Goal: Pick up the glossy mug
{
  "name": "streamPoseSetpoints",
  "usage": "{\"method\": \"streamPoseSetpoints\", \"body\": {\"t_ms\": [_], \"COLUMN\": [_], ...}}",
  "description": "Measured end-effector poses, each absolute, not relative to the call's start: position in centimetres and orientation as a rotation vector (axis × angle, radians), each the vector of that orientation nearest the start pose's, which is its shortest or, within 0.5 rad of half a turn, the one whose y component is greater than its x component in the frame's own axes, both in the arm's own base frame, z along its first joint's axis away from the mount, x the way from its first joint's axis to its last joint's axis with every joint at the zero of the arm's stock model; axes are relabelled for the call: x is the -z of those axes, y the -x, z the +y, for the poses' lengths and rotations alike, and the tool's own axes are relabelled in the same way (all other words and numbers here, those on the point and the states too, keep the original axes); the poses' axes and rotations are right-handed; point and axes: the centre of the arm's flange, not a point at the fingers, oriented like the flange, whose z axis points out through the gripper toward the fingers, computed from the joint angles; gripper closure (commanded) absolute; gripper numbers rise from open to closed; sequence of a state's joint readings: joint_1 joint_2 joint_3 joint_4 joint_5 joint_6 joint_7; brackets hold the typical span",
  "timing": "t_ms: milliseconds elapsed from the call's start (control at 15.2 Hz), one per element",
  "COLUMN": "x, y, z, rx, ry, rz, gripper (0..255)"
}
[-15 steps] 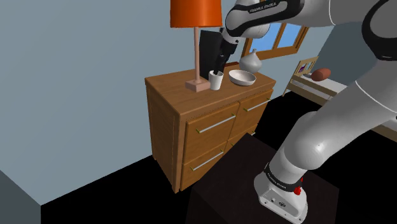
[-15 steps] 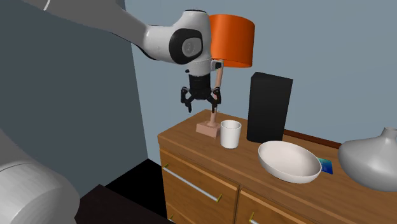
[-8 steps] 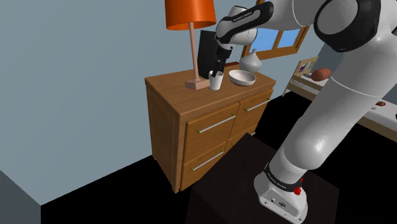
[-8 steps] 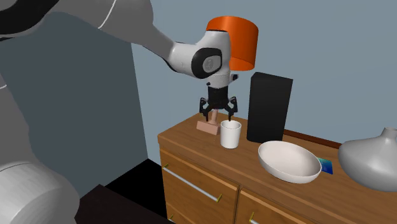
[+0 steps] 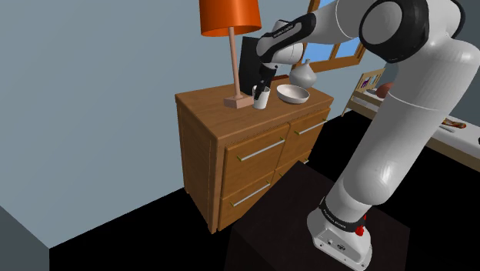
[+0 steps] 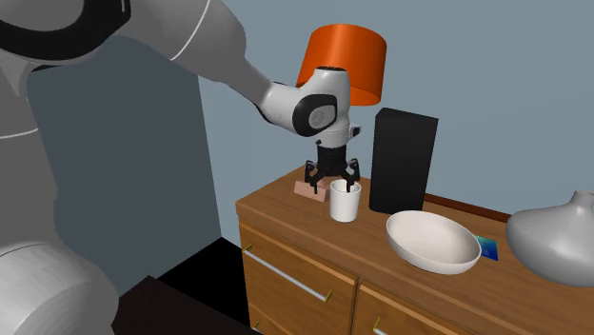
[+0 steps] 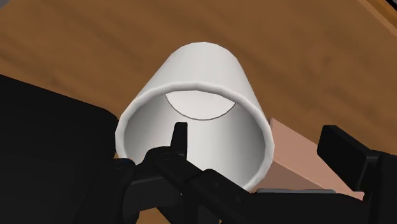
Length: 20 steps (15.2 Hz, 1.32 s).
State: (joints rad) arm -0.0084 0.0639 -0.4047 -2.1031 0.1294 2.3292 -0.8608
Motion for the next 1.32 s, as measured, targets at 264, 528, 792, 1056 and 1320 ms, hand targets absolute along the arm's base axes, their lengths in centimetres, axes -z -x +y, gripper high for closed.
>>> {"method": "streamPoseSetpoints", "body": {"t_ms": [264, 528, 792, 1056, 1320], "x": [-40.0, -39.9, -39.9, -41.4, -43.5], "y": [-52.3, -52.3, -52.4, -52.4, -52.5], "z": [-22.5, -22.5, -22.5, -22.4, -22.3], "rx": [0.286, 0.287, 0.287, 0.287, 0.287], "ry": [3.113, 3.114, 3.114, 3.114, 3.114], "rz": [-0.582, -0.582, -0.581, -0.582, -0.582], "gripper": [255, 255, 255, 255, 255]}}
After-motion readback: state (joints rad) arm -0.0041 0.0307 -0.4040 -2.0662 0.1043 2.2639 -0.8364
